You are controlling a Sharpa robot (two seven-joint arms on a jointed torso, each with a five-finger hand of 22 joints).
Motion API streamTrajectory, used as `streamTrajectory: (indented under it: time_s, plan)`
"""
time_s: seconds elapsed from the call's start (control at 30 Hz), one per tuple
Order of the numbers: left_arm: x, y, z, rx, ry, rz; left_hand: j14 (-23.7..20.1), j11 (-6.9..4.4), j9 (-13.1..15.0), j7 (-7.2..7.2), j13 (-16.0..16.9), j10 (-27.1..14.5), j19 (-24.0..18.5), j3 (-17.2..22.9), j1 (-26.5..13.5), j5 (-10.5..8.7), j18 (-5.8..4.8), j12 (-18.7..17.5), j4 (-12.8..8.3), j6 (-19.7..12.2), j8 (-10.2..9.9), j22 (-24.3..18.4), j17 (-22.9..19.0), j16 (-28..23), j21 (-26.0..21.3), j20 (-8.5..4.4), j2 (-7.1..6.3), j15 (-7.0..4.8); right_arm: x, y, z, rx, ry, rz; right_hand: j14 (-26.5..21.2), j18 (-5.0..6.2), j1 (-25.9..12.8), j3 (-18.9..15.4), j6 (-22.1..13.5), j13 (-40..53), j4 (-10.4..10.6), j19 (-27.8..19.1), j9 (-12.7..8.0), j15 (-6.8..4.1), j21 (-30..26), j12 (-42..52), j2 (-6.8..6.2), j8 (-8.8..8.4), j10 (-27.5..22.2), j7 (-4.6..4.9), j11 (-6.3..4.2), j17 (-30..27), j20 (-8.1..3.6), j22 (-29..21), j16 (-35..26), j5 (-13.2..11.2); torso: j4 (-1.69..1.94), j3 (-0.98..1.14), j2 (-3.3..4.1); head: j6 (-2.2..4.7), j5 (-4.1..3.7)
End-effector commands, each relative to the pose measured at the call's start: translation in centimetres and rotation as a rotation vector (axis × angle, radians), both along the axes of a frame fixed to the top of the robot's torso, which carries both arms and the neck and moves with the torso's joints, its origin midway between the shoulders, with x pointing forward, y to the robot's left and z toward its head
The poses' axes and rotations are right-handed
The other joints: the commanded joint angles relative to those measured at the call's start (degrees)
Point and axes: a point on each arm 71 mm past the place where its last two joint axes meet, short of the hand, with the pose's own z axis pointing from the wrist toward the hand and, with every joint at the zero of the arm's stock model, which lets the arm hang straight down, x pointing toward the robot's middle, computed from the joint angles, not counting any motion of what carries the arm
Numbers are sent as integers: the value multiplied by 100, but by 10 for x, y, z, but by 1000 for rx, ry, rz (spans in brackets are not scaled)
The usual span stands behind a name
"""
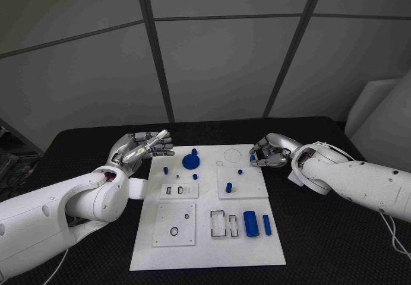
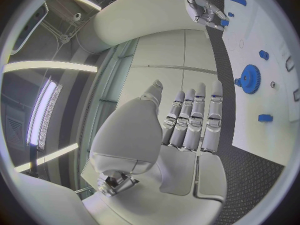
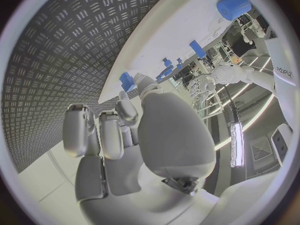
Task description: Assemble the parts on the task board
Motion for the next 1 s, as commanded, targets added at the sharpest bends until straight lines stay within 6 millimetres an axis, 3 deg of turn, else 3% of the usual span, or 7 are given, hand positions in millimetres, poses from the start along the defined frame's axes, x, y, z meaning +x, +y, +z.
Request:
streamTrajectory:
  time_s: [0.03, 0.7, 0.83, 1.0]
  plan:
    - [0, -1, 2, -3, -11, -13, 0, 20, -6, 19, -4, 9, 21, 11, -2, -23, 283, -26, -39, 12, -25, 0, 9, -38, 32, 13, 69, 26, 1, 1, 0, -9, 4, 11, 344, -27, 60, 5, 74, 16, -56, 4, 16, -12, -23, 28, 17, 44, 26, -10, 0, 390, 8, 105, 0, -24, -1, 0, -1, -7, 1]
    - [0, 0, 1, -1, -11, -9, 0, 19, -6, 19, -4, 9, 18, 15, 4, -21, 283, -35, -49, 14, -33, -2, 13, -47, 32, 14, 79, 26, 2, 0, -2, -21, 12, 6, 351, -33, 117, 32, 211, 69, -93, 29, 32, -28, -8, 81, 80, 112, 65, -31, -20, 416, -3, 137, 13, -47, -4, 3, -5, -25, -9]
    - [0, 0, 1, 0, -10, -9, 0, 19, -6, 19, -4, 9, 17, 23, 11, -17, 283, -39, -55, 15, -36, -2, 15, -51, 33, 14, 91, 26, 2, 1, -2, -20, 11, 8, 353, -37, 113, 44, 367, 98, -92, 45, 56, -49, 2, 112, 132, 197, 89, -71, -51, 423, -17, 157, 16, -57, -5, 3, -6, -36, -14]
    - [0, 0, 1, 0, -10, -8, 0, 19, -6, 19, -4, 9, 17, 23, 11, -17, 283, -39, -55, 15, -36, -2, 15, -51, 33, 14, 91, 26, 2, 1, -2, -20, 9, 7, 360, -49, 141, 107, 672, 197, -102, 90, 106, -121, 31, 214, 291, 367, 177, -189, -145, 448, -71, 216, 28, -70, -4, 2, -8, -38, -19]
